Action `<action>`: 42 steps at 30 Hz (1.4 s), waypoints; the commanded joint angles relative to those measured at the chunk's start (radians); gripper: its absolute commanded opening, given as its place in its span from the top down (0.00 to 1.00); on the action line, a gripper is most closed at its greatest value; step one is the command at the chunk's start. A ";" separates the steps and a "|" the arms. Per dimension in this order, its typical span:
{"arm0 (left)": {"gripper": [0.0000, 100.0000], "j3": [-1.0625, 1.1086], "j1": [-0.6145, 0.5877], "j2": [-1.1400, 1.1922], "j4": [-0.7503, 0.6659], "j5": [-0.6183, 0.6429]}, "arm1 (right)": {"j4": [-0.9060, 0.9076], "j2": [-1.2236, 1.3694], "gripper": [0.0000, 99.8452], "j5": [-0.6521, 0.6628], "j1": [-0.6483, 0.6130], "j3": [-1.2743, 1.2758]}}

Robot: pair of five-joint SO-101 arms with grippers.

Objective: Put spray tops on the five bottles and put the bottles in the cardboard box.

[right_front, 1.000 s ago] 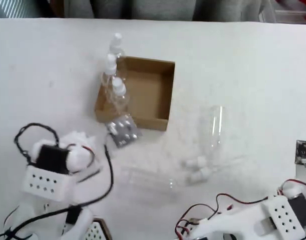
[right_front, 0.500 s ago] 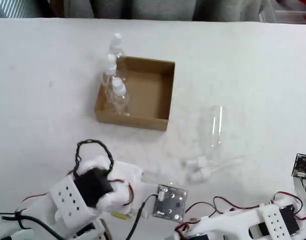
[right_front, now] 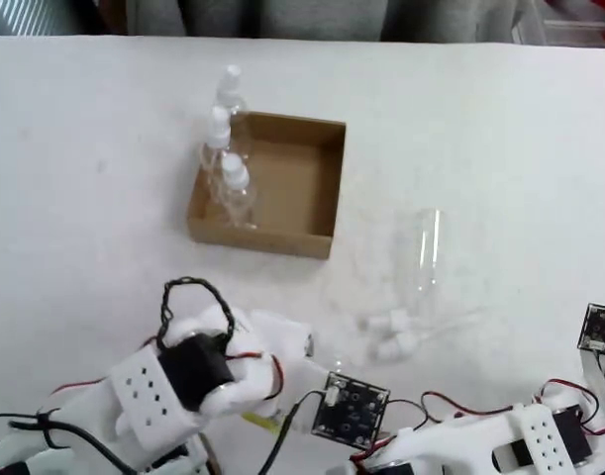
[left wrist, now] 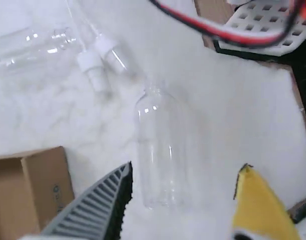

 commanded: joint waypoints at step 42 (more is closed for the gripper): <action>0.62 -0.327 -0.111 0.875 -0.310 0.213 | -0.019 -0.028 0.98 0.011 0.002 0.028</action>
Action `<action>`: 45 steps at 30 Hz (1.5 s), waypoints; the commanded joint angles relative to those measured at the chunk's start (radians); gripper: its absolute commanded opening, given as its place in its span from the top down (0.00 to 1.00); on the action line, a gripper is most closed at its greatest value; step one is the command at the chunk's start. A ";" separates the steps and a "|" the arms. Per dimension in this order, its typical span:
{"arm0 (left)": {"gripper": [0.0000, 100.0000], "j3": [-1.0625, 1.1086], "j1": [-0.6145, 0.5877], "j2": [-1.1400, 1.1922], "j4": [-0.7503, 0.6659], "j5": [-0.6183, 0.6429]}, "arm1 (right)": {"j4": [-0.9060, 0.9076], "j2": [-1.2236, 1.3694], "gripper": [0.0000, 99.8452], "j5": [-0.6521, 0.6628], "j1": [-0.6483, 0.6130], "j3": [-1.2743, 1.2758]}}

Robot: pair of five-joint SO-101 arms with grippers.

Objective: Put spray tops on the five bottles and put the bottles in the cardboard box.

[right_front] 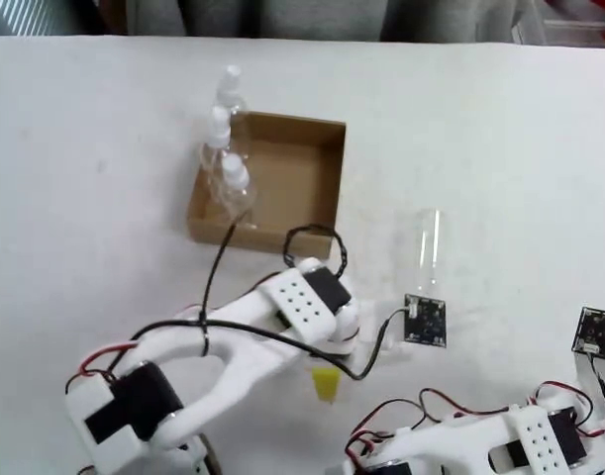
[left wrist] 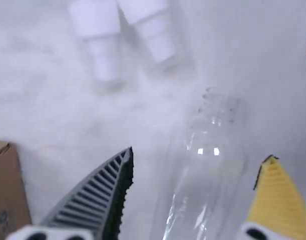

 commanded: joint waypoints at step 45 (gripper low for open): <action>0.87 0.135 -0.079 -0.274 0.037 0.311 | -0.039 -0.019 0.98 0.009 0.018 -0.008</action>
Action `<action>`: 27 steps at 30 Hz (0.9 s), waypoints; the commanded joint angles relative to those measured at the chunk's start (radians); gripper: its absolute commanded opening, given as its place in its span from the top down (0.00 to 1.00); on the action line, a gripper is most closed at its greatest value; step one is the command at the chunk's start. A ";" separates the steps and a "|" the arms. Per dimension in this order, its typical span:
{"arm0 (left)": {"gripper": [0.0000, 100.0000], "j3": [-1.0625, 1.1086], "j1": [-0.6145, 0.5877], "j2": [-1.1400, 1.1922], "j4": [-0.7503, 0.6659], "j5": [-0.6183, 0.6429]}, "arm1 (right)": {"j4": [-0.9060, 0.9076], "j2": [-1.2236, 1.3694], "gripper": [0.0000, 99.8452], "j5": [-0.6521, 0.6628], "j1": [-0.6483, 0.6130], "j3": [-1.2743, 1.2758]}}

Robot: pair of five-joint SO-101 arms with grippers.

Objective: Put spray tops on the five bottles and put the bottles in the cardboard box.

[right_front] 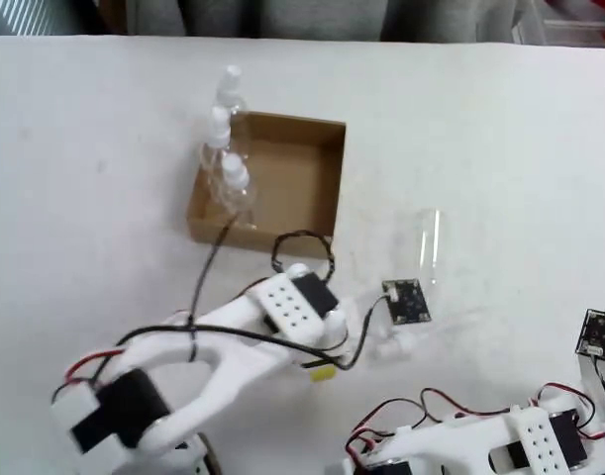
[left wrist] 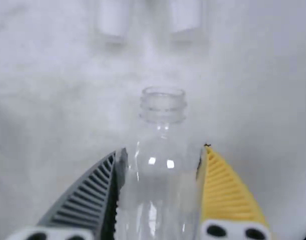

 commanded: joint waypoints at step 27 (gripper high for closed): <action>0.83 0.634 -0.898 -0.743 -0.238 0.028 | 0.869 -0.010 0.98 0.002 -0.727 -0.548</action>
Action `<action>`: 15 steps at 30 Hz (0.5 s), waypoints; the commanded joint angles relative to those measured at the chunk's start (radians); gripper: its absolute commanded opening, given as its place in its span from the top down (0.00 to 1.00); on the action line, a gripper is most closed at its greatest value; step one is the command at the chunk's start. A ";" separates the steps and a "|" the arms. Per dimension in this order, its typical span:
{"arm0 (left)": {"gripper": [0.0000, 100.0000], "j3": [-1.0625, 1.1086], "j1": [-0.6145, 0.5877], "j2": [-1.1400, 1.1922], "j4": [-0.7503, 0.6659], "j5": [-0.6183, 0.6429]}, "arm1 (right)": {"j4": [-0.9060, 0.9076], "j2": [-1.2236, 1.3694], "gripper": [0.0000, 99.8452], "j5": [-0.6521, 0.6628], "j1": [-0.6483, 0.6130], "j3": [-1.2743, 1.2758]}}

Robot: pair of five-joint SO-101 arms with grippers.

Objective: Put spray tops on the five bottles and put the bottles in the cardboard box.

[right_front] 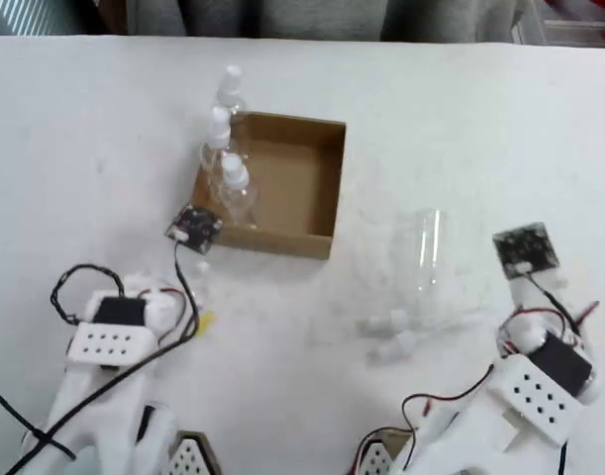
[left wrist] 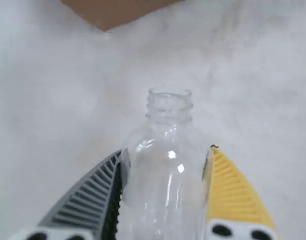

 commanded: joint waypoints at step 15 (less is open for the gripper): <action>0.83 0.000 -0.058 -0.028 -0.052 0.006 | 0.484 0.110 0.98 0.011 -0.650 -0.325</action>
